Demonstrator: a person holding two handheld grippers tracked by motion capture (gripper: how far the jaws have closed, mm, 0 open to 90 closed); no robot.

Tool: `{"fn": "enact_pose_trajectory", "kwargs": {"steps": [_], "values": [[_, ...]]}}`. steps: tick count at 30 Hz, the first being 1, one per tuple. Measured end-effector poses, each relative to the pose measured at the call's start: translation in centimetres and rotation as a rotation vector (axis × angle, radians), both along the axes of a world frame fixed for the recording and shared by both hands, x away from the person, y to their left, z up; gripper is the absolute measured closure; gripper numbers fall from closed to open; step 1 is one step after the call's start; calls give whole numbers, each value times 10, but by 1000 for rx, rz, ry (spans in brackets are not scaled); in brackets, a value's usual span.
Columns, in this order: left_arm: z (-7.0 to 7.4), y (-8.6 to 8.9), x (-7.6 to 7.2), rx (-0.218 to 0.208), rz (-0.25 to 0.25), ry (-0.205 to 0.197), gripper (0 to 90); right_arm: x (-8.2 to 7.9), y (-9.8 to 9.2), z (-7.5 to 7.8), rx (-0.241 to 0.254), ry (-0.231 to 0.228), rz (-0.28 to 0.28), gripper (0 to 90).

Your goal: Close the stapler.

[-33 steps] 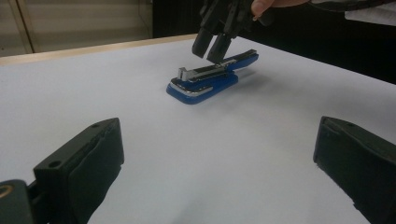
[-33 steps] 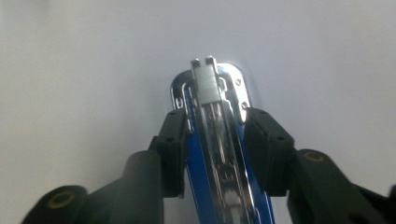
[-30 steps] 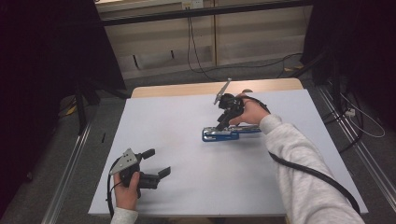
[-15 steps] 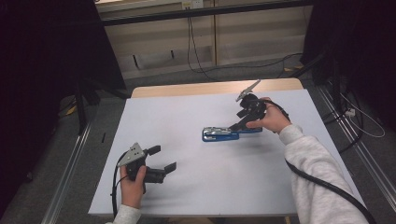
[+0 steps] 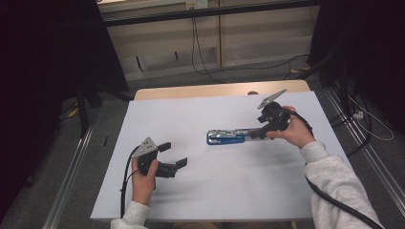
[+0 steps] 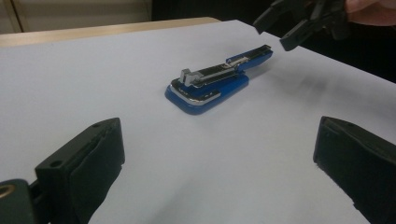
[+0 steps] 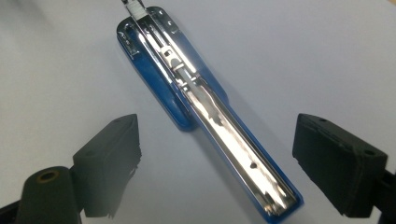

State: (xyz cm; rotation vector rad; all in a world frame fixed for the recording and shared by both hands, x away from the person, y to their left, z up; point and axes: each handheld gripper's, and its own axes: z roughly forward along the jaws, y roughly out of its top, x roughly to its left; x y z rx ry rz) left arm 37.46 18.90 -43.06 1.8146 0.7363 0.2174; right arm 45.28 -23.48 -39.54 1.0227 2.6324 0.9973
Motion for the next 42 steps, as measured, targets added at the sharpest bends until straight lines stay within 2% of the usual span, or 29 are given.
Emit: {"fn": "enact_pose_trajectory", "kwargs": {"steps": [1,4,5,6,9,12,14,15,17,18,19,20,21,22,24,26,27,28,29,30,31,32,34,35,37,39,42], "values": [[-1,-3,3,14,4,0,20,-6,-8,-1,-8,-19,-30,149],[-1,-6,6,24,5,5,22,-11,-14,-3,-3,-22,-54,153],[-2,-8,7,20,3,9,23,-14,-17,-4,2,-28,-66,158],[-2,-11,10,30,8,9,23,-20,-23,-8,27,-31,-80,179],[-3,-15,13,14,-3,8,29,-25,-28,-13,31,-36,-100,185],[-4,-21,18,46,-8,7,33,-32,-34,-18,18,-39,-114,212],[-3,-25,22,56,2,1,37,-36,-39,-19,26,-51,-130,257],[-3,-28,26,34,5,4,37,-37,-41,-19,25,-54,-136,275],[-3,-29,29,30,-5,18,38,-40,-42,-20,22,-59,-142,291],[-4,-30,32,40,-18,28,49,-44,-46,-22,22,-60,-160,372],[-4,-32,34,65,-15,29,57,-46,-47,-24,17,-61,-172,391],[-5,-32,37,63,0,33,69,-48,-49,-25,14,-62,-182,428],[-5,-32,37,63,0,33,109,-48,-49,-25,14,-62,-182,428],[-5,-33,38,62,2,32,109,-49,-51,-27,19,-59,-194,485],[-8,-36,42,69,19,34,227,-52,-52,-29,-8,-62,-202,596],[-9,-37,43,74,23,38,379,-52,-52,-29,-12,-64,-208,617],[-11,-40,44,78,42,55,419,-52,-52,-31,-13,-66,-227,669],[-11,-40,44,78,42,55,464,-52,-52,-31,-13,-66,-227,669],[-13,-45,47,119,26,75,528,-52,-52,-34,-13,-65,-236,735],[-13,-45,47,119,26,75,560,-52,-51,-35,-19,-65,-235,756],[-14,-48,48,138,26,76,595,-52,-51,-37,-24,-63,-236,777],[-14,-51,49,149,22,82,664,-51,-52,-38,-23,-61,-237,815],[-17,-58,54,159,33,103,745,-49,-52,-40,-19,-55,-256,867],[-17,-58,54,159,33,103,781,-49,-52,-40,-19,-55,-256,867],[-19,-62,59,210,38,111,792,-46,-53,-42,-20,-50,-261,900],[-22,-67,66,201,37,134,851,-41,-50,-47,-34,-51,-260,900],[-21,-69,70,200,55,136,866,-39,-47,-48,-36,-55,-257,900]]}}
